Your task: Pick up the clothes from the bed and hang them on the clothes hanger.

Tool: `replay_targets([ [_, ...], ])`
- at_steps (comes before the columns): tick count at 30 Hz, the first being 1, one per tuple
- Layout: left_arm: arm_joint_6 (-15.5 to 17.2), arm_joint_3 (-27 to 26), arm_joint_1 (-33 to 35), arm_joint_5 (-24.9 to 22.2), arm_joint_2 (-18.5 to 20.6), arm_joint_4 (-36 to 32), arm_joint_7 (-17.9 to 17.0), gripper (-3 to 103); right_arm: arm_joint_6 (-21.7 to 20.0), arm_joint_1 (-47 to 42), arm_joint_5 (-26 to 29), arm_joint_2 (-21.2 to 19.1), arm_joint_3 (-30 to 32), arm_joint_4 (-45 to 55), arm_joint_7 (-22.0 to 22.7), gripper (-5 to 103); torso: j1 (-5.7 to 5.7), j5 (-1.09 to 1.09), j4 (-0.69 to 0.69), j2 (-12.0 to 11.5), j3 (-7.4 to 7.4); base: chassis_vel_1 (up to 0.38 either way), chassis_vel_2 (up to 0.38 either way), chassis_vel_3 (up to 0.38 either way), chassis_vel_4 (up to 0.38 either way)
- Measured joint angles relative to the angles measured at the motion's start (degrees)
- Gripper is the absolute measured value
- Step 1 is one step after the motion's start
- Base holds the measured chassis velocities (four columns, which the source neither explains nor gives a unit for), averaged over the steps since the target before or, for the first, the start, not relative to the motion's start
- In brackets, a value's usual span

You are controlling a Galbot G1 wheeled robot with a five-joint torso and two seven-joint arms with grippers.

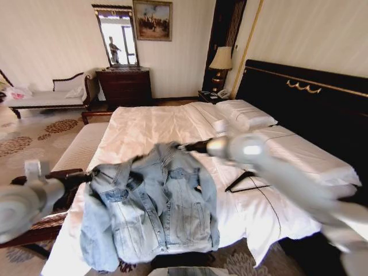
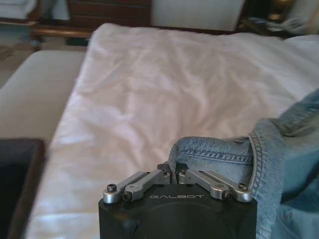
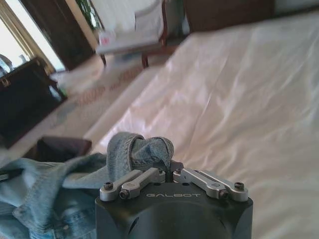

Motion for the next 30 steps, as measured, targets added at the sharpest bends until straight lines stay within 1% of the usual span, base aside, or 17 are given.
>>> replay_targets([
  [1,-0.74,3.05,-1.82,4.59,-1.74,2.43,1.6,2,0.02,0.12,-2.96,3.57,-2.43,-4.26,-0.74,2,0.01,-0.02,0.03,-0.01,0.0,0.0,0.0,0.0,0.0],
  [3,-1.16,4.82,-3.27,6.64,-2.16,3.84,2.33,2,0.02,0.09,-4.75,5.4,-3.51,-6.64,-1.28,2,0.01,-0.02,0.02,-0.01,0.0,0.0,0.0,0.0,0.0],
  [4,-2.32,9.29,-7.27,10.86,-2.64,7.18,3.5,2,0.05,-0.03,-8.22,8.64,-4.9,-11.05,-2.6,2,0.01,-0.05,-0.05,0.0,0.0,0.0,0.0,0.0,0.0],
  [5,-2.88,11.48,-9.5,12.79,-2.73,9.03,4.03,2,0.05,-0.07,-10.37,10.49,-5.51,-13.6,-3.23,2,0.02,-0.06,-0.09,0.0,0.0,0.0,0.0,0.0,0.0],
  [7,-3.33,13.22,-11.32,14.17,-2.75,10.49,4.51,2,0.05,-0.08,-12.07,12.24,-5.91,-15.82,-3.77,2,0.02,-0.04,-0.1,0.0,0.0,0.0,0.0,0.0,0.0],
  [9,-4.3,17.47,-15.98,17.16,-2.99,14.6,5.41,2,0.07,-0.01,-16.25,15.63,-6.83,-20.65,-5.0,2,0.01,-0.01,-0.09,0.0,0.0,0.0,0.0,0.0,0.0],
  [13,-6.07,24.21,-23.88,21.37,-3.48,20.87,7.11,2,0.6,0.09,-21.92,19.52,-7.43,-27.3,-6.49,2,-0.01,-0.02,-0.09,0.01,-0.01,0.0,0.0,0.0,0.0],
  [14,-6.07,24.21,-23.88,21.37,-3.48,20.87,7.11,2,0.6,0.09,-21.92,19.52,-7.43,-27.3,-6.49,2,-0.01,-0.02,-0.09,0.01,-0.01,0.0,0.0,0.0,0.0],
  [16,-7.58,32.5,-32.47,23.7,-3.56,25.34,8.05,2,2.66,0.27,-27.32,22.64,-7.61,-33.52,-7.33,2,-0.01,-0.01,-0.06,0.01,-0.01,0.0,0.0,0.0,0.0],
  [18,-7.83,33.99,-33.79,24.09,-3.61,25.99,8.15,2,3.01,0.31,-28.15,23.04,-7.6,-34.54,-7.45,2,-0.01,-0.01,-0.05,0.01,-0.01,0.0,0.0,0.0,0.0],
  [20,-9.77,43.28,-41.97,26.09,-4.44,30.14,8.75,2,5.28,0.38,-32.63,25.08,-6.76,-40.76,-8.14,2,0.0,-0.02,-0.06,0.0,0.0,0.0,0.0,0.0,0.0],
  [21,-9.77,43.28,-41.97,26.09,-4.44,30.14,8.75,2,5.28,0.38,-32.63,25.08,-6.76,-40.76,-8.14,2,0.0,-0.02,-0.06,0.0,0.0,0.0,0.0,0.0,0.0],
  [24,-13.97,52.0,-49.39,29.08,-6.89,35.32,10.29,2,7.98,0.07,-37.55,26.01,-5.08,-46.22,-10.57,2,0.01,0.01,-0.08,0.0,0.0,0.0,0.0,0.0,0.0],
  [25,-16.45,55.04,-51.8,30.21,-8.66,37.65,10.66,2,9.8,-0.3,-40.62,26.03,-4.58,-48.03,-12.56,2,0.01,0.01,-0.09,0.0,0.01,0.0,0.0,0.0,0.0],
  [26,-16.45,55.04,-51.8,30.21,-8.66,37.65,10.66,2,9.8,-0.3,-40.62,26.03,-4.58,-48.03,-12.56,2,0.01,0.01,-0.09,0.0,0.01,0.0,0.0,0.0,0.0],
  [28,-18.98,57.84,-54.68,31.54,-11.61,40.73,10.75,2,12.74,-0.96,-44.17,26.21,-3.57,-50.52,-14.87,2,0.0,0.0,-0.07,0.0,0.0,0.0,0.0,0.0,0.0],
  [30,-19.93,59.72,-56.54,32.29,-13.39,42.99,10.77,2,14.61,-1.44,-45.42,26.66,-2.69,-52.64,-16.17,2,0.0,0.0,-0.08,0.01,-0.01,0.0,0.0,0.0,0.0],
])
